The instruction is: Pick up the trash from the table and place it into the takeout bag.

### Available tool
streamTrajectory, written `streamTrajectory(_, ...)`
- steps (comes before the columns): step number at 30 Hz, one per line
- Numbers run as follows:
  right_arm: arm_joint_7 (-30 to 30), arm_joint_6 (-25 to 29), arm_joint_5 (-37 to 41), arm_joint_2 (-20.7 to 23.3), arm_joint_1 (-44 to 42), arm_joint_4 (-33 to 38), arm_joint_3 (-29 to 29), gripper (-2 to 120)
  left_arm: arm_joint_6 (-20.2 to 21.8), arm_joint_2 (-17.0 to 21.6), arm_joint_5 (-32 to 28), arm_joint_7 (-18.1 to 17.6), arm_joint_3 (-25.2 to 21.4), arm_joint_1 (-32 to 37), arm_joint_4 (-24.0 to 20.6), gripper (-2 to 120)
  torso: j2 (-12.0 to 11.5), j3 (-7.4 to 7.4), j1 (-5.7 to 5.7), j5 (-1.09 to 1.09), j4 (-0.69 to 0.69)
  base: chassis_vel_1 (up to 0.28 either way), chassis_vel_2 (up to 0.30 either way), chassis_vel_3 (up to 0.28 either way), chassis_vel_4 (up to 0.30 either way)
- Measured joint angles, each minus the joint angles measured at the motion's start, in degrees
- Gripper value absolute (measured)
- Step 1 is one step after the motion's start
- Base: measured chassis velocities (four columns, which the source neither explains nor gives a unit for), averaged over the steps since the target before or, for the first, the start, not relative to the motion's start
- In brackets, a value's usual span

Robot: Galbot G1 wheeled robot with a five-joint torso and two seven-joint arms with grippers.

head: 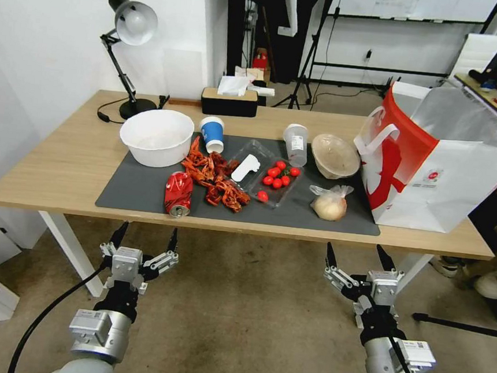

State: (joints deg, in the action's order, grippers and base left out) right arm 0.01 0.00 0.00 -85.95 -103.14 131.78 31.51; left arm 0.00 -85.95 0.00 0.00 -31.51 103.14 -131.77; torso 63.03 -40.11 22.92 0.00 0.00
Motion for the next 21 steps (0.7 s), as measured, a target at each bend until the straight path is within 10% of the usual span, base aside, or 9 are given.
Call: streamTrajectory(21, 0.0, 0.0, 0.0, 0.0, 0.0, 0.0, 0.0, 100, 0.0, 0.0, 0.0, 0.0, 0.0, 0.0, 0.0, 100, 0.0, 0.0, 0.0, 0.0, 0.0, 0.0, 0.0, 0.0, 0.0)
